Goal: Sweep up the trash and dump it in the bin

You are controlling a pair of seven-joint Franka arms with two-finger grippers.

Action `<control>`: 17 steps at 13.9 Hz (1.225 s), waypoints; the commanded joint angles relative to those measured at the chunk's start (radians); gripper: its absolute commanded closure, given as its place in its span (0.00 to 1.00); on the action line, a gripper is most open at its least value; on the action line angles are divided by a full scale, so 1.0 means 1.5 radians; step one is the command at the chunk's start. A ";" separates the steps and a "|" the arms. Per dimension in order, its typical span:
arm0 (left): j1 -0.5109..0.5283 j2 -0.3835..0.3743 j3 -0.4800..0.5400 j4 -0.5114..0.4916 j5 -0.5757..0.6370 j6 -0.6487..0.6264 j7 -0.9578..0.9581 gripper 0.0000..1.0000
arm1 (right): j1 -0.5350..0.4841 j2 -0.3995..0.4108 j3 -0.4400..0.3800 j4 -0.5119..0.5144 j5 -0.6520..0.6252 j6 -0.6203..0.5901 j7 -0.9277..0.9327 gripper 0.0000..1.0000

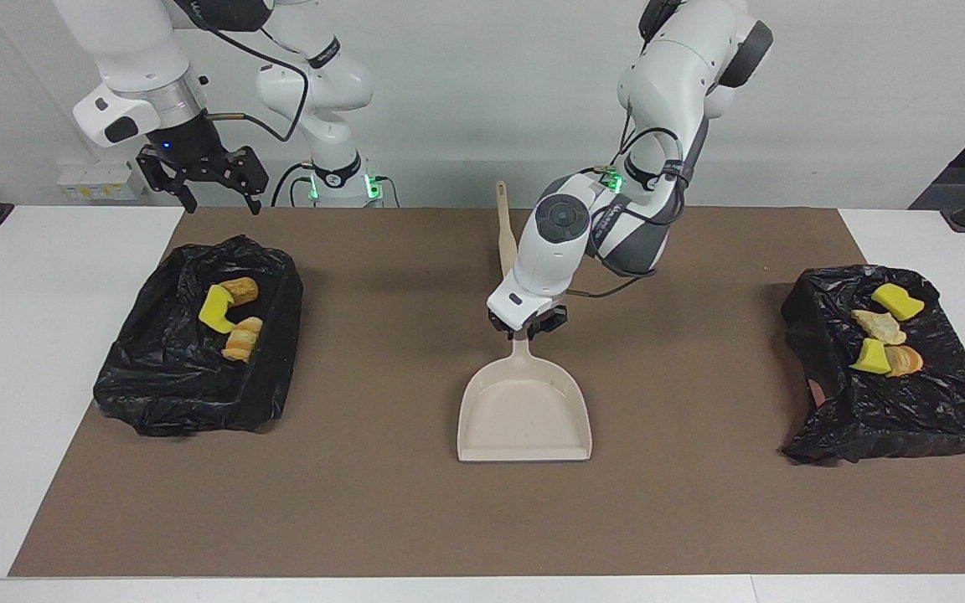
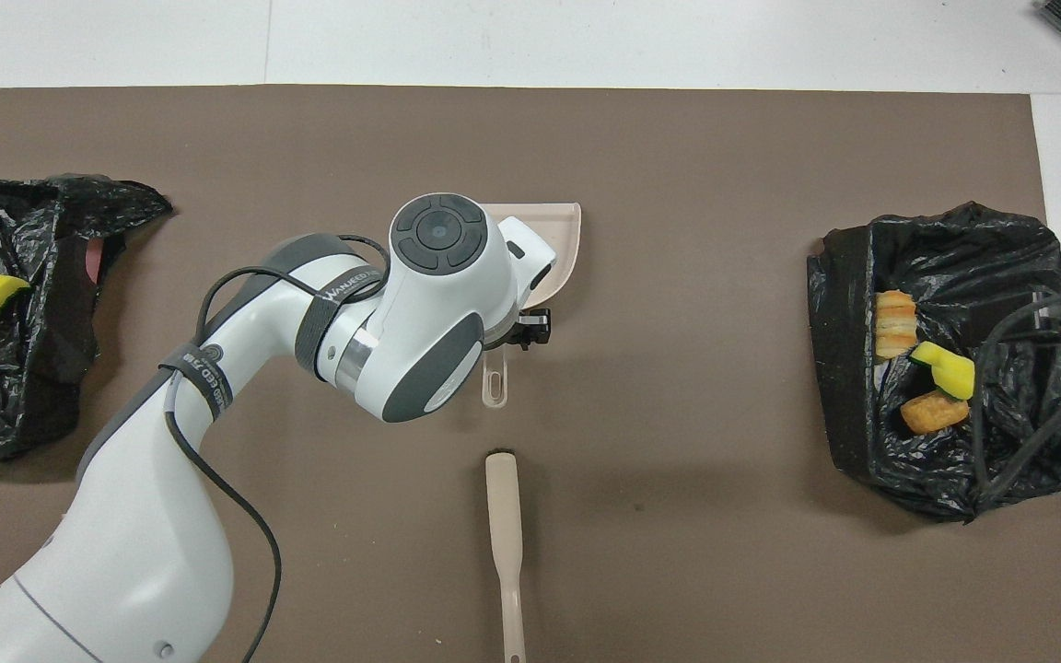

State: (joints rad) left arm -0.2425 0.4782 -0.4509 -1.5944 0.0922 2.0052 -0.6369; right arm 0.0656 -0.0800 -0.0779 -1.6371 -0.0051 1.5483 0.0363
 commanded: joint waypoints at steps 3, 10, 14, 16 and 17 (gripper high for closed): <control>-0.006 -0.130 0.080 -0.063 -0.001 -0.088 0.081 0.00 | -0.010 -0.014 0.003 -0.014 0.016 -0.004 -0.014 0.00; -0.003 -0.340 0.272 -0.140 -0.013 -0.210 0.380 0.00 | -0.006 -0.015 0.005 -0.014 0.012 -0.001 -0.013 0.00; 0.009 -0.405 0.342 -0.103 -0.029 -0.255 0.506 0.00 | -0.001 -0.042 0.006 -0.050 0.010 0.015 -0.012 0.00; 0.040 -0.403 0.347 -0.039 -0.029 -0.317 0.526 0.00 | -0.005 -0.037 0.006 -0.046 0.009 0.017 -0.019 0.00; 0.047 -0.390 0.348 0.013 -0.031 -0.359 0.541 0.00 | -0.006 -0.037 0.006 -0.046 0.010 0.017 -0.016 0.00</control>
State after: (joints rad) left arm -0.1981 -0.1326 0.0749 -1.6875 0.0689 1.5631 0.1341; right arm 0.0701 -0.1058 -0.0734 -1.6667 -0.0050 1.5501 0.0363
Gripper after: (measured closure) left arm 0.000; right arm 0.000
